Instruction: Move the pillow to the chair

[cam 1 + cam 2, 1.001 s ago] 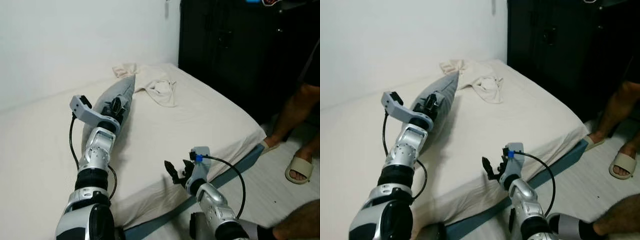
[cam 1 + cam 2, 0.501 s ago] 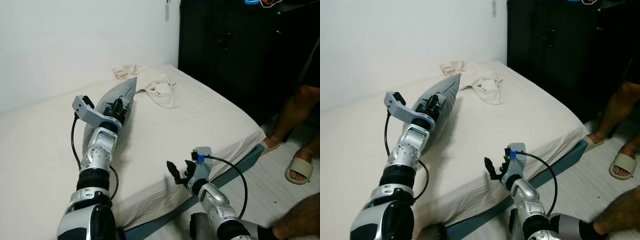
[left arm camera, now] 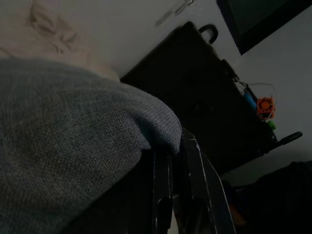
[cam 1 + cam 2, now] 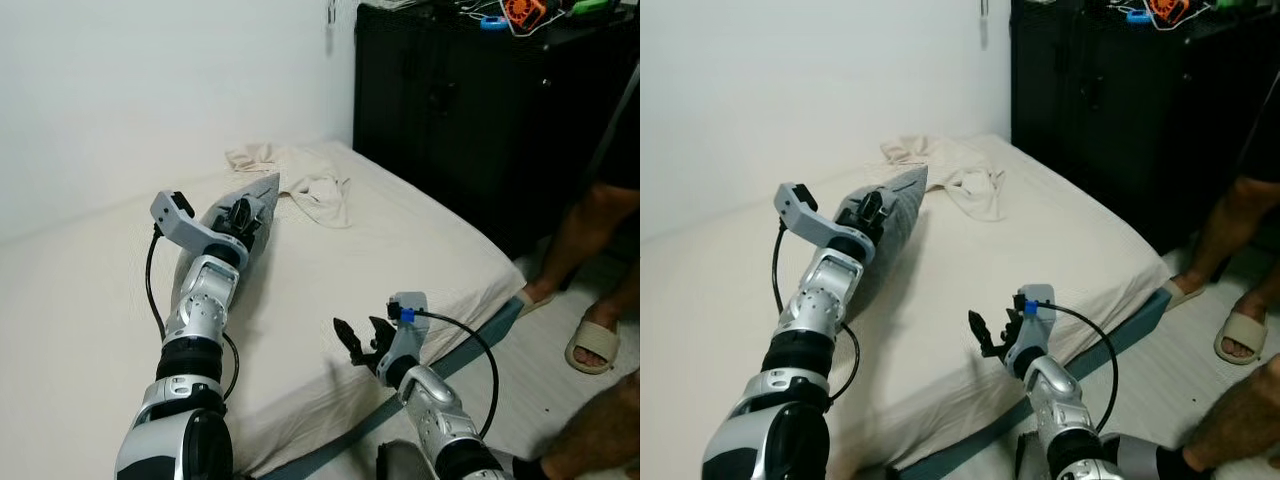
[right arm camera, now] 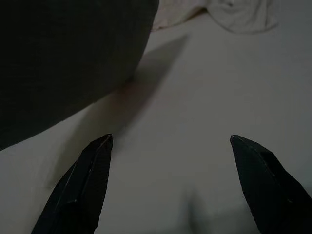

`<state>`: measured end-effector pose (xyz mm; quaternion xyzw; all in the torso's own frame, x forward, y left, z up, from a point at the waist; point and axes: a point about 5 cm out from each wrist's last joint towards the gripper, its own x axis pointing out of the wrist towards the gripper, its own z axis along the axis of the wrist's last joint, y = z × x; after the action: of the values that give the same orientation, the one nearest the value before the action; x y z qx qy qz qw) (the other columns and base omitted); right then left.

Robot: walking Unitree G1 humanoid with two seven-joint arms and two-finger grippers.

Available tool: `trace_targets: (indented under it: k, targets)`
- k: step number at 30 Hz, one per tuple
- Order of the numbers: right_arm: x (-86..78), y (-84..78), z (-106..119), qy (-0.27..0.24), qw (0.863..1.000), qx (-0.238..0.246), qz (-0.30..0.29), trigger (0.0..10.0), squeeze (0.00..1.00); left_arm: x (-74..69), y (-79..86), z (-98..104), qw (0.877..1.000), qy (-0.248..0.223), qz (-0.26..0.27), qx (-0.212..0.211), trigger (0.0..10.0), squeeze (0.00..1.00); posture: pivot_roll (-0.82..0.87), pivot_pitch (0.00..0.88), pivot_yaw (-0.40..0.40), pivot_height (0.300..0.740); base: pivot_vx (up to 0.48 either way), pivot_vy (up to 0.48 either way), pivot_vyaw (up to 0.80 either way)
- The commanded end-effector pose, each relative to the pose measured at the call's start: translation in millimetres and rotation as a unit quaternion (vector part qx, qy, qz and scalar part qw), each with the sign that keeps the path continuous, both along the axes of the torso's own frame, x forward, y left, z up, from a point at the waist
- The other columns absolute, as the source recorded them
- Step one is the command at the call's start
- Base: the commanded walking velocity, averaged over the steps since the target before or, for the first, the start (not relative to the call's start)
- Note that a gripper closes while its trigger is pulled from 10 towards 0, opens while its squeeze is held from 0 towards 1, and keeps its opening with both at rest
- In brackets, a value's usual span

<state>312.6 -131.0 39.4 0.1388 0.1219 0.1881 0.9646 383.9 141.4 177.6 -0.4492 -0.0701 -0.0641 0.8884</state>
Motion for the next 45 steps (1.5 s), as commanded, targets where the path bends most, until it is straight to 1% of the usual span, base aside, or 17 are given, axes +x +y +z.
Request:
trace_targets:
  k: [1,10,15,20,21,22,25,27,28,31,32,34,38,39,41,43,45]
  targets:
    - [2.5,2.0,2.1,-0.003,1.000,0.009,-0.001,10.0,0.00,3.9,6.7,18.4,0.999,-0.036,0.017,0.027,10.0,0.00,-0.12,0.000,0.082,0.700,0.000,0.000,0.00]
    - [4.0,-3.3,1.6,0.001,1.000,0.004,-0.012,10.0,0.00,2.2,1.8,5.3,0.996,-0.019,0.018,0.090,10.0,0.00,-0.12,0.000,0.078,0.740,0.000,0.000,0.00]
    - [-7.4,-17.0,-19.1,0.049,0.998,-0.033,-0.035,10.0,0.00,-4.1,1.5,-23.6,0.991,0.024,0.020,0.128,10.0,0.00,-0.12,0.000,0.072,0.740,0.000,0.000,0.00]
    - [-23.6,-27.5,-39.2,0.092,0.993,-0.047,-0.061,10.0,0.00,-13.8,-0.3,-49.9,0.976,0.055,0.018,0.208,10.0,0.00,-0.11,0.000,0.070,0.740,0.000,0.000,0.00]
    - [-30.2,-28.7,-44.7,0.098,0.992,-0.050,-0.055,10.0,0.00,-20.4,-2.0,-64.4,0.960,0.066,0.009,0.271,10.0,0.00,-0.11,0.000,0.071,0.740,0.000,0.000,0.00]
    - [-32.5,-30.4,-46.3,0.097,0.992,-0.052,-0.058,10.0,0.00,-23.6,-2.1,-71.5,0.952,0.074,0.006,0.297,10.0,0.00,-0.11,0.000,0.071,0.740,0.000,0.000,0.00]
    - [-37.1,-32.3,-49.8,0.100,0.992,-0.053,-0.059,10.0,0.00,-29.4,0.3,-84.1,0.939,0.092,0.005,0.330,10.0,0.00,-0.11,0.000,0.071,0.740,0.000,0.000,0.00]
    - [-45.8,-34.2,-58.1,0.117,0.989,-0.070,-0.053,10.0,0.00,-39.5,12.4,-106.6,0.904,0.142,0.024,0.403,10.0,0.00,-0.11,0.000,0.073,0.740,0.000,0.000,0.60]
    - [-45.8,-34.2,-58.1,0.117,0.989,-0.070,-0.053,10.0,0.00,-39.5,12.4,-106.6,0.904,0.142,0.024,0.403,10.0,0.00,-0.11,0.000,0.073,0.740,0.000,0.000,0.77]
    - [-56.2,-36.2,-68.3,0.142,0.985,-0.080,-0.052,10.0,0.00,-46.8,27.9,-121.9,0.878,0.194,0.054,0.433,10.0,0.00,-0.12,0.000,0.070,0.740,0.000,0.000,0.76]
    - [-56.2,-36.2,-68.3,0.142,0.985,-0.080,-0.052,10.0,0.00,-46.8,27.9,-121.9,0.878,0.194,0.054,0.433,10.0,0.00,-0.12,0.000,0.070,0.740,0.000,0.000,0.76]
    - [-64.6,-38.9,-75.9,0.162,0.981,-0.090,-0.053,10.0,0.00,-51.0,32.7,-129.3,0.851,0.213,0.061,0.476,10.0,0.00,-0.12,0.000,0.069,0.740,0.000,0.000,0.77]
    - [-68.5,-40.4,-78.9,0.170,0.980,-0.092,-0.053,10.0,0.00,-53.7,34.6,-133.8,0.840,0.223,0.063,0.491,10.0,0.00,-0.12,0.000,0.069,0.740,0.000,0.000,0.77]
    - [-71.8,-40.8,-81.2,0.174,0.979,-0.095,-0.052,10.0,0.00,-60.9,38.1,-144.0,0.820,0.243,0.060,0.515,10.0,0.00,-0.12,0.000,0.072,0.740,0.000,0.000,0.77]
    - [-71.8,-40.8,-81.2,0.174,0.979,-0.095,-0.052,10.0,0.00,-60.9,38.1,-144.0,0.820,0.243,0.060,0.515,10.0,0.00,-0.12,0.000,0.072,0.740,0.000,0.000,0.77]
    - [-73.3,-40.1,-82.2,0.174,0.979,-0.095,-0.051,10.0,0.00,-79.0,42.0,-166.6,0.789,0.282,0.042,0.544,10.0,0.00,-0.12,0.000,0.078,0.740,0.000,0.000,0.77]
    - [-73.4,-39.5,-82.4,0.174,0.979,-0.093,-0.052,10.0,0.00,-90.5,43.8,-179.3,0.774,0.306,0.031,0.554,10.0,0.00,-0.12,0.000,0.080,0.740,0.000,0.000,0.77]
